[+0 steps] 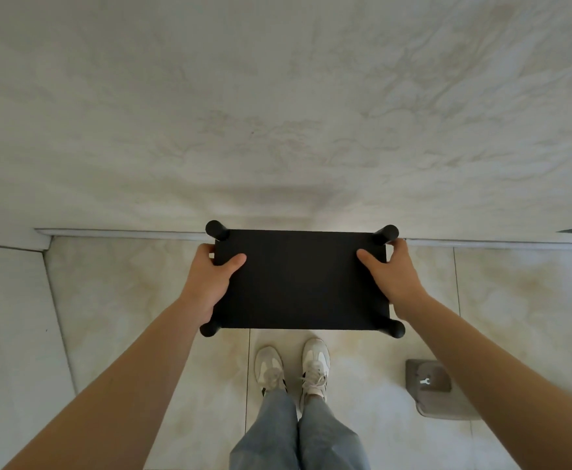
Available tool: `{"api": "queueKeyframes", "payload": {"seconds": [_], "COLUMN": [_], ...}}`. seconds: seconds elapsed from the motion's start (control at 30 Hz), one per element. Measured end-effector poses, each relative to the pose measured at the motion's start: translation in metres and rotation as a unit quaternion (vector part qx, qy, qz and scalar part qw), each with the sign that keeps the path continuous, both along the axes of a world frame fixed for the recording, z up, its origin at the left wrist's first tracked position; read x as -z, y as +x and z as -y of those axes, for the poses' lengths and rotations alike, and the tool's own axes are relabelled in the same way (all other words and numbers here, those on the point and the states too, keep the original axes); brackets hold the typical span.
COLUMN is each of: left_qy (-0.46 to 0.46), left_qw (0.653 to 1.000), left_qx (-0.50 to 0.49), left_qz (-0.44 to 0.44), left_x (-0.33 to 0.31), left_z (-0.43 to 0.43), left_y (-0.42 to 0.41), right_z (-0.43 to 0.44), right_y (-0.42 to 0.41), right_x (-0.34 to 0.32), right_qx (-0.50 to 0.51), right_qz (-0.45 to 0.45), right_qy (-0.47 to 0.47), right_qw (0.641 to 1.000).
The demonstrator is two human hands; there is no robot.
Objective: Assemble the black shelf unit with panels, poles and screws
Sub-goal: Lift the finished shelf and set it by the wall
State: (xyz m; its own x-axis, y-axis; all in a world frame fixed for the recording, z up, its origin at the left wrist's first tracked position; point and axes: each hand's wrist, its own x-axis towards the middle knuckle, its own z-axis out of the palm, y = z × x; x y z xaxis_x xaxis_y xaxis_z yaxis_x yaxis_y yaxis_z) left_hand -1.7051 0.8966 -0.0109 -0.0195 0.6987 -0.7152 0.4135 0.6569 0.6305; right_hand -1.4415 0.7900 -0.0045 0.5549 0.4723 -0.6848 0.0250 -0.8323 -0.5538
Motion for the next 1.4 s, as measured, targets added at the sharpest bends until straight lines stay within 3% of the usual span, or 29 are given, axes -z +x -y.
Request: {"api": "queueKeyframes", "payload": {"seconds": [0.27, 0.5, 1.4], "left_qy": [0.002, 0.001, 0.041], "left_qw": [1.0, 1.0, 0.997], "left_qx": [-0.008, -0.024, -0.057], "left_qz": [0.018, 0.012, 0.01], "left_x": [0.004, 0.009, 0.005], "left_z": [-0.036, -0.053, -0.058], "left_y": [0.019, 0.022, 0.031], "right_z": [-0.039, -0.059, -0.067], "right_y": [0.016, 0.021, 0.03], "right_x": [-0.001, 0.003, 0.023], "right_qx": [0.058, 0.049, 0.125], "right_qz": [-0.04, -0.034, -0.047], "right_qy": [-0.004, 0.004, 0.051], "right_qw": [0.998, 0.998, 0.99]}}
